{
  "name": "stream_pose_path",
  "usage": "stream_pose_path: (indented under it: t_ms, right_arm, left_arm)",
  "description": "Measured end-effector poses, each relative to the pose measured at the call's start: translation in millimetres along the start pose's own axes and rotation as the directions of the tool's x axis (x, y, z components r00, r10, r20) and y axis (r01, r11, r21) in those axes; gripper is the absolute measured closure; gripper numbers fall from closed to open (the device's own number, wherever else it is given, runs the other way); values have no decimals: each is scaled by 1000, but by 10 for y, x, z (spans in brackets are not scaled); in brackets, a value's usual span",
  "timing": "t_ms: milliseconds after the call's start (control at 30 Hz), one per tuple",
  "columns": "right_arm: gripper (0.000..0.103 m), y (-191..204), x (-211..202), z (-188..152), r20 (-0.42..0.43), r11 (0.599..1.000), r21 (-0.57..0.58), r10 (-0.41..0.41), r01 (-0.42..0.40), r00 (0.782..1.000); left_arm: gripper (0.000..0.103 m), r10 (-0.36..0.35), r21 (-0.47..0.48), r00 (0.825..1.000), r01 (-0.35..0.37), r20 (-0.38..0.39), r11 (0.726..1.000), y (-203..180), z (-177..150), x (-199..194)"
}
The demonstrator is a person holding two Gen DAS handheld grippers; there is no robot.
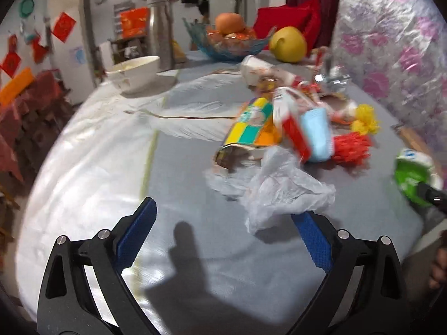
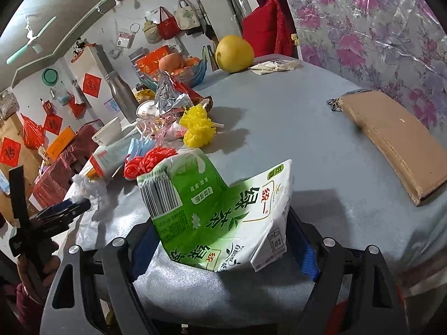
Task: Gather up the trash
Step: 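Grasp the crumpled white plastic bag with the left gripper while the right gripper holds the carton, then carry the bag and carton to the red wastebasket and release both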
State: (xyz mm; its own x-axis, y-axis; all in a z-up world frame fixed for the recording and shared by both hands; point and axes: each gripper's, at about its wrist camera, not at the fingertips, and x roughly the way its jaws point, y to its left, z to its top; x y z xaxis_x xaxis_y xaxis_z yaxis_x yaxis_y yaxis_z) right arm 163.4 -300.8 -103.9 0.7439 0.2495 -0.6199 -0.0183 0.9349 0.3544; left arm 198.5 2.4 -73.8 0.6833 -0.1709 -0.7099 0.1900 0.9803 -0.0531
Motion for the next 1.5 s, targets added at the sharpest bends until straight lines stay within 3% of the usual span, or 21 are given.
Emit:
stream_pose_path:
  t_ms: [67,233,300,333,433,533,633,767,833,867,933,1100,1133,1200,1233,1300,1400,1500]
  right_arm:
    - [16,0,-7,-1,2,1000,7,4,-4,1000]
    - [15,33,26,6,5,1000,1,-12,12,1000]
    - [16,58,47,13,9,1000,-13,-27,27,1000]
    - [27,73,55,17,14,999,-24,-36,37,999]
    - [29,96,21,14,30,999,-37,-15,17,999]
    - [31,115,-85,29,58,999,-45,16,-14,998]
    - [31,152,-217,55,78,997,-56,52,-47,996]
    - [31,192,-327,49,92,996,-64,67,-62,993]
    - [31,197,-322,27,85,996,-65,66,-61,994]
    - [31,195,-311,18,79,996,-64,64,-60,995]
    - [31,182,-301,-3,66,996,-55,67,-63,996]
    - [30,172,-306,-17,61,997,-57,61,-57,996]
    - [30,171,-306,-17,61,997,-57,62,-58,996]
    - [30,171,-309,-19,61,997,-59,60,-57,996]
    - [30,166,-313,-22,61,997,-58,59,-56,996]
    - [30,155,-322,-31,62,997,-55,63,-60,996]
    - [30,120,-363,-32,71,996,-39,77,-75,994]
    - [30,71,-446,-13,87,994,-16,107,-106,990]
  left_arm:
    - [10,-28,14,999,28,14,1000,-87,29,1]
    - [12,-15,37,999,13,29,999,-282,159,139]
    - [26,-45,21,998,44,35,999,-285,164,133]
    - [37,-69,14,997,68,34,998,-275,170,132]
    - [59,-140,-3,989,140,48,990,-223,116,29]
    - [61,-191,-20,979,193,76,981,-180,54,-137]
    - [61,-258,-28,961,262,95,965,-152,-14,-333]
    - [61,-278,-2,954,279,109,960,-195,-89,-523]
    - [51,-243,24,964,242,104,970,-257,-132,-522]
    - [34,-212,32,972,210,96,977,-288,-148,-496]
    - [16,-164,34,983,162,88,986,-340,-152,-409]
    - [15,-136,38,987,133,87,990,-371,-4,-127]
    - [19,-129,29,989,127,71,992,-368,44,-15]
    - [54,-145,9,989,145,28,989,-344,59,110]
    - [72,-196,-15,981,196,-2,980,-318,52,153]
    - [75,-252,-43,968,252,15,967,-266,5,89]
    - [76,-275,-29,959,277,62,960,-225,-61,-207]
    - [76,-340,-21,934,344,111,939,-186,-50,-561]
